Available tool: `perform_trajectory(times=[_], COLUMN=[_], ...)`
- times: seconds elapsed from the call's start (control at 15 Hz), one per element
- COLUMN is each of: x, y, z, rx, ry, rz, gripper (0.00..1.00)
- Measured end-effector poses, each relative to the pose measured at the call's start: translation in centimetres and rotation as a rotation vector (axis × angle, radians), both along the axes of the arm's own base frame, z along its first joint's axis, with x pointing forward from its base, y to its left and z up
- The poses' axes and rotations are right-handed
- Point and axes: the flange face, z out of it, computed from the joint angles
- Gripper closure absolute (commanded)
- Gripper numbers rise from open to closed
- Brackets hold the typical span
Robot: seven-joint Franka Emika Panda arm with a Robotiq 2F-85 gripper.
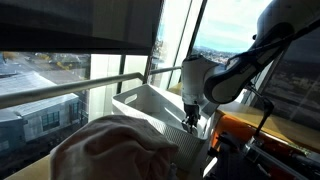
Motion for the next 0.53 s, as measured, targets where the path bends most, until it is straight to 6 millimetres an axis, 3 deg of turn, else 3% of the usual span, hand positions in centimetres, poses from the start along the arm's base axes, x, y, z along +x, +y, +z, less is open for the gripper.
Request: perform_trajectory(times=[0.2, 0.53], x=[0.1, 0.5], y=[0.3, 3.1], z=[0.0, 1.7], rx=[0.003, 0.053], ry=[-0.001, -0.028], rz=[0.001, 0.006], gripper=[0.99, 0.99])
